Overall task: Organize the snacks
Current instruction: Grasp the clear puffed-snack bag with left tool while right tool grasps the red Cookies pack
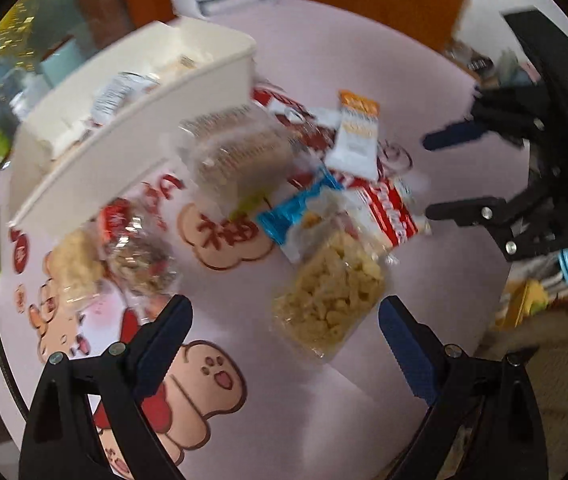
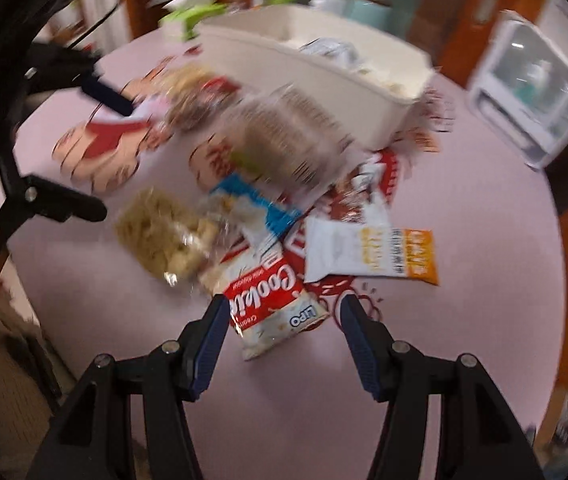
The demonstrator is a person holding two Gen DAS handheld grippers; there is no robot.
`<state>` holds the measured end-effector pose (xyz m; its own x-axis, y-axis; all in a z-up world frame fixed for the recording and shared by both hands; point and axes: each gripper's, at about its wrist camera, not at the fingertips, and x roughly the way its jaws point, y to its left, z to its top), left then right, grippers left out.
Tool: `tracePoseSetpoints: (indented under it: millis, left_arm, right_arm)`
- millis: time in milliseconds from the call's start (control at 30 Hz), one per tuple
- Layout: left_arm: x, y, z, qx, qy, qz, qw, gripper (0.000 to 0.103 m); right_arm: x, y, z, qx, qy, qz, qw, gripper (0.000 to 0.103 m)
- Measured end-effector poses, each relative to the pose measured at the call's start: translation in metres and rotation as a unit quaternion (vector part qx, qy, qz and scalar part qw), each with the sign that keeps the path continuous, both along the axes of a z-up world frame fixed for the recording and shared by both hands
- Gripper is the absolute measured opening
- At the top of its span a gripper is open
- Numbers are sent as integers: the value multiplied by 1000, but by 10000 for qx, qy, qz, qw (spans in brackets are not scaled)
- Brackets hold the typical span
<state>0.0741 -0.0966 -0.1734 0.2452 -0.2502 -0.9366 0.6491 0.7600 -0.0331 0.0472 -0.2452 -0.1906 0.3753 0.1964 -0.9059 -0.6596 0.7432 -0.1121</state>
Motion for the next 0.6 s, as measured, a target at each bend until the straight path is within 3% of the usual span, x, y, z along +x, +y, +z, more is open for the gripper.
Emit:
tracePoseSetpoints:
  millis: [167,333,600]
  left_arm:
    - [4,-20,-24,302,161,-483,9982,94]
    - [4,-33,-35,365,432,-939,9940,94]
    - [5,-50,-58,643,676,-1274,9874,94]
  right_arm:
    - [7,4,-19,-31,121,858,9962,58]
    - [11,16,-33,-41,334,1563,9871,58]
    - [6,20,-46,-227,294,2049,9781,58]
